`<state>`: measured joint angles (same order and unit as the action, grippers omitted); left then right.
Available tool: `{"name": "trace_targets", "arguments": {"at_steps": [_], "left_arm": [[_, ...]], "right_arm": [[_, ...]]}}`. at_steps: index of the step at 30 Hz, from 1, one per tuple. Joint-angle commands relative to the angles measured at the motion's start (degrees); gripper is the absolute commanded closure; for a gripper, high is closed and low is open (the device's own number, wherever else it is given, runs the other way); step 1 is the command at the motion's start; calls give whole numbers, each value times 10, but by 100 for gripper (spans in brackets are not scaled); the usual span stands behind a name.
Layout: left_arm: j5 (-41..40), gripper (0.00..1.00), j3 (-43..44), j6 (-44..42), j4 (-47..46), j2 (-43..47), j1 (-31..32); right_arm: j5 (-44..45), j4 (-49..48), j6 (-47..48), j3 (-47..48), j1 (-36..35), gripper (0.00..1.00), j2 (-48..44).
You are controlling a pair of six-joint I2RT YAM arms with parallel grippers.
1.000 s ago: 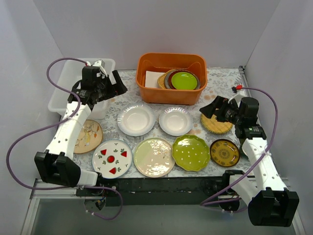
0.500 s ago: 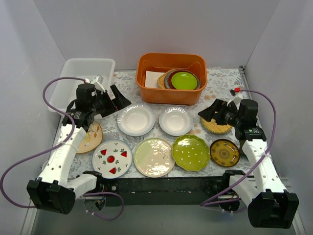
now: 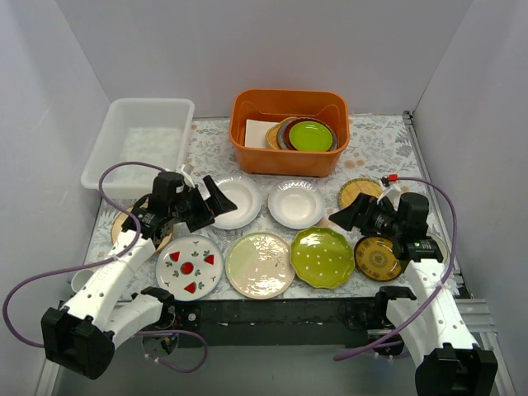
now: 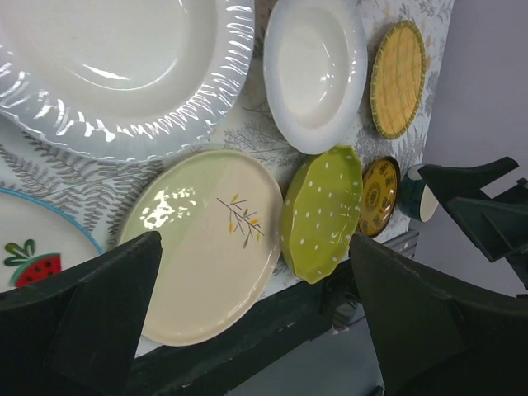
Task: Place the plates into the plastic bin on the countertop
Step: Pick up the plate from the corner of the board.
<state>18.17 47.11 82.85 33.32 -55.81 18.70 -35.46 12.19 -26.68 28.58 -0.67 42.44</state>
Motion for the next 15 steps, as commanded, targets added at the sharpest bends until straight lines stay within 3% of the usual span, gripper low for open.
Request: {"name": "trace_targets", "arguments": {"at_steps": [1, 6, 15], "left_arm": [[-38, 2, -4, 49, -52, 5, 84], [-94, 2, 19, 68, -59, -48, 182], [-130, 2, 54, 94, -85, -123, 278]], "right_arm": [[-15, 10, 6, -12, -1, 2, -22], [-17, 27, 17, -7, -2, 3, -16], [-27, 25, 15, -5, -2, 5, -14]]}}
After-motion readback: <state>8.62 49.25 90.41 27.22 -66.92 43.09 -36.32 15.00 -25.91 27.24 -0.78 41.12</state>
